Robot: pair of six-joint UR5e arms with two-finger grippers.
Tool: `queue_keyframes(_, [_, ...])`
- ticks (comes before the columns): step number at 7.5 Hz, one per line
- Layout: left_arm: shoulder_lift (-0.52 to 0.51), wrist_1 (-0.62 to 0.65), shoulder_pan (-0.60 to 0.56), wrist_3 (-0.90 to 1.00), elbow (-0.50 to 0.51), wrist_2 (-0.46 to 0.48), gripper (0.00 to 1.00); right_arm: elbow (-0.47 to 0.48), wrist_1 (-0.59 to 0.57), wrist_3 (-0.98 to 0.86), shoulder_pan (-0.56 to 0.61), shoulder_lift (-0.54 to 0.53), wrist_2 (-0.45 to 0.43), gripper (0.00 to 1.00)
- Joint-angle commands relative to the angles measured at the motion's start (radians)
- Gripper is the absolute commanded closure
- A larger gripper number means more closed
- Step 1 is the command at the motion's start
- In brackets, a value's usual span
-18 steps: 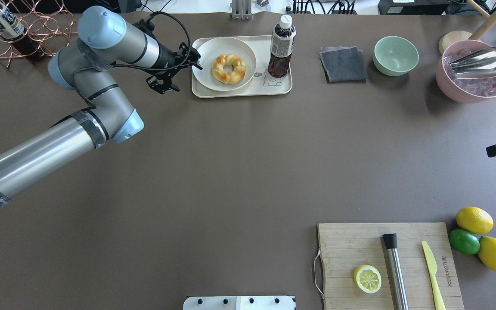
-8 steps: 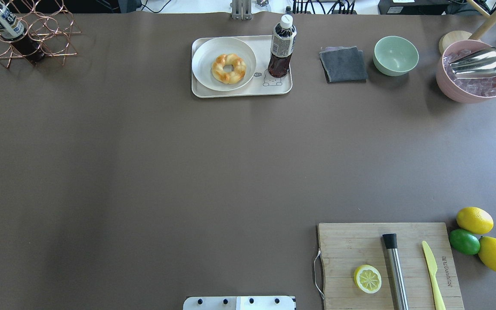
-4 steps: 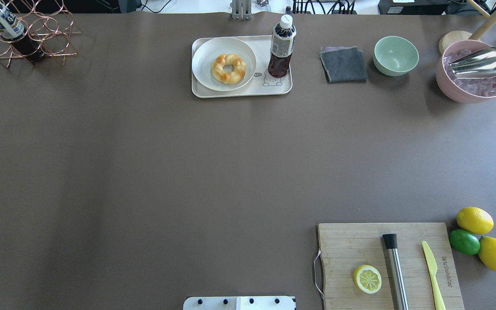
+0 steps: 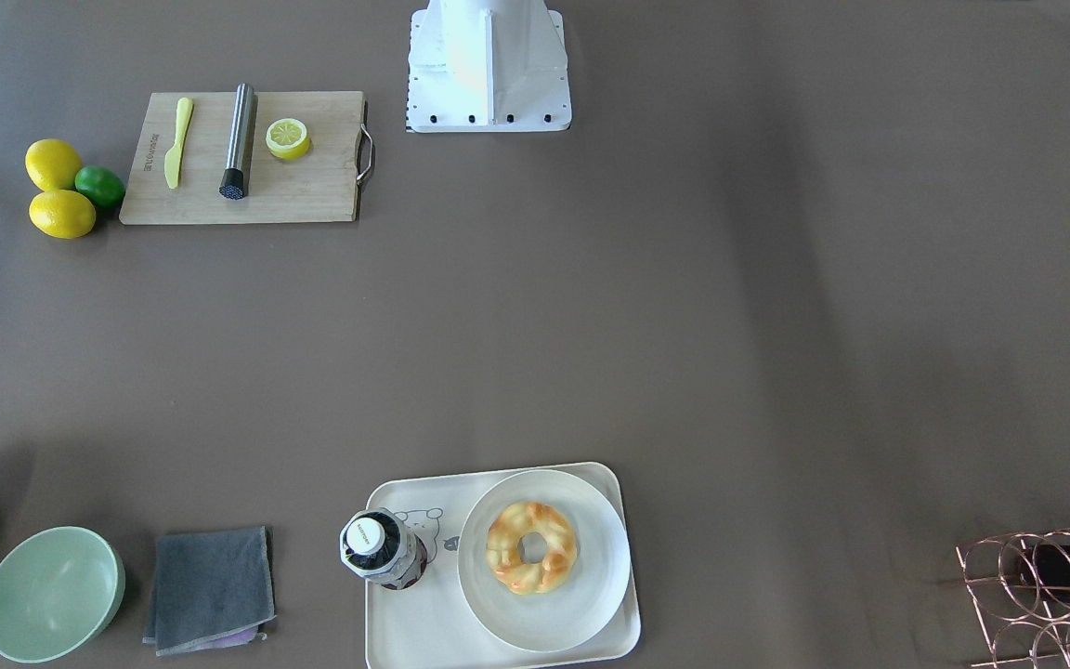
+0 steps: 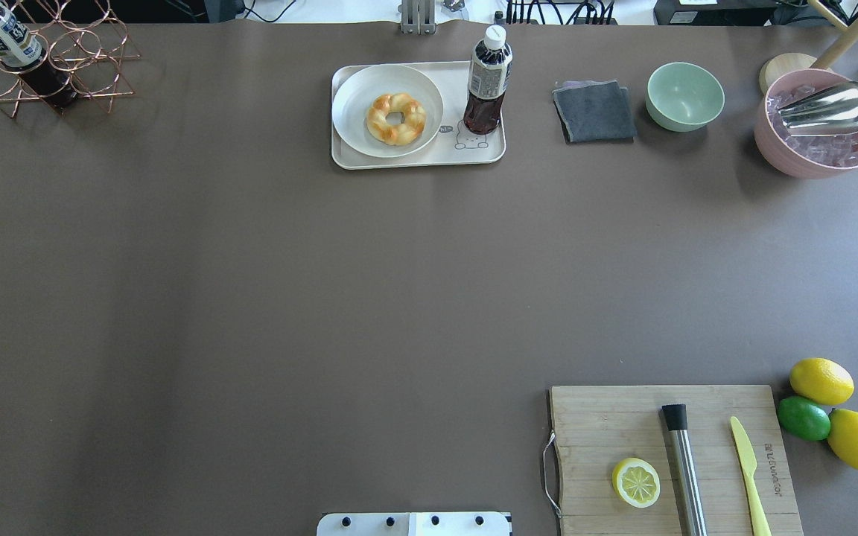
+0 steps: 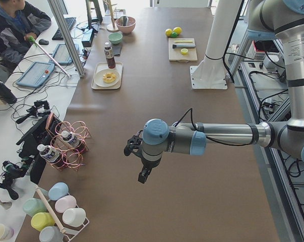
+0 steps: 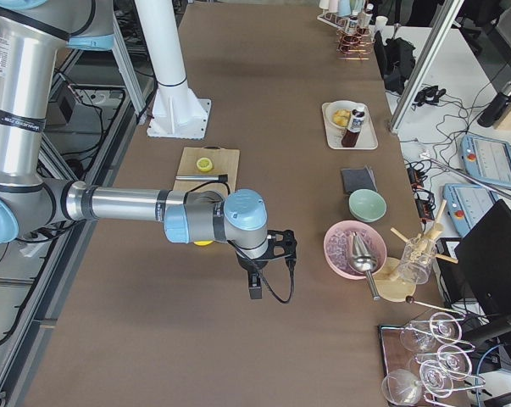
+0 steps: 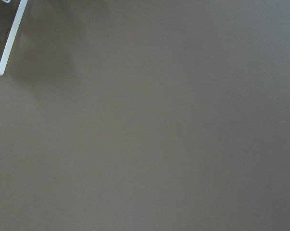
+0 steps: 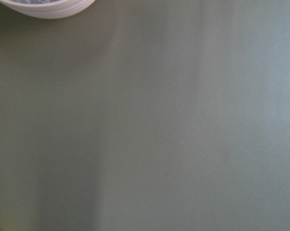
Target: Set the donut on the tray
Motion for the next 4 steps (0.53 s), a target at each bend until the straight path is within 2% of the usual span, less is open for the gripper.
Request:
queue_keyframes(1, [0.018, 0.002, -0.024, 0.114, 0.026, 0.000, 0.03, 0.001, 0.000, 0.001, 0.000, 0.003, -0.001, 0.00])
queue_keyframes(4, [0.019, 0.004, -0.047, 0.109, 0.040, -0.002, 0.03, 0.003, 0.000, 0.001, 0.000, -0.003, 0.012, 0.00])
